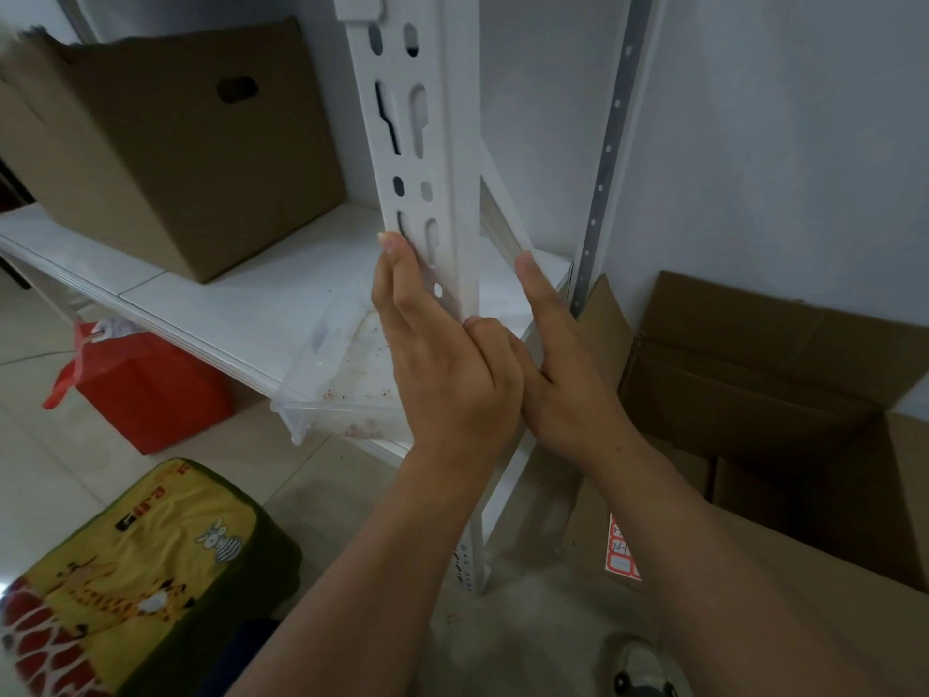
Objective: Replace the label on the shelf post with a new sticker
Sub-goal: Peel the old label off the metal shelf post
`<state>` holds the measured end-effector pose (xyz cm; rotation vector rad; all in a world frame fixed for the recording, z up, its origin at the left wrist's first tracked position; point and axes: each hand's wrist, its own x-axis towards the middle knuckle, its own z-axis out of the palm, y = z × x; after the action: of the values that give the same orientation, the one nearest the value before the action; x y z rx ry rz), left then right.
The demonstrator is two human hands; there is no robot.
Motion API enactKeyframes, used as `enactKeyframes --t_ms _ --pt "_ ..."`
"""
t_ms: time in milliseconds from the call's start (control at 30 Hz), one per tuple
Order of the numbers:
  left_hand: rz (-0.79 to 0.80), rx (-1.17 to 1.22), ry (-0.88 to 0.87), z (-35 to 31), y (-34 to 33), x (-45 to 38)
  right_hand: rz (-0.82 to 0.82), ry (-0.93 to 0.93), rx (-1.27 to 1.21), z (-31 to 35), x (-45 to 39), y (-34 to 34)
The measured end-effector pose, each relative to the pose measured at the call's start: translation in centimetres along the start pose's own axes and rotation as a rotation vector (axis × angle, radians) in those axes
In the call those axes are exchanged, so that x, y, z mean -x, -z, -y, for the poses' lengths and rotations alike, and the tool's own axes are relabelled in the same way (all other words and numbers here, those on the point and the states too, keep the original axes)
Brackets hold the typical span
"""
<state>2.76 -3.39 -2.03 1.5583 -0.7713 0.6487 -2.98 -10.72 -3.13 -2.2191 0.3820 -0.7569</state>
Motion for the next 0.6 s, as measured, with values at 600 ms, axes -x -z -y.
enactKeyframes --t_ms 600 --pt "0.054 -0.089 -0.293 -1.0 2.1 2.6 -0.044 -0.159 -0.743 3.0 2.3 3.7"
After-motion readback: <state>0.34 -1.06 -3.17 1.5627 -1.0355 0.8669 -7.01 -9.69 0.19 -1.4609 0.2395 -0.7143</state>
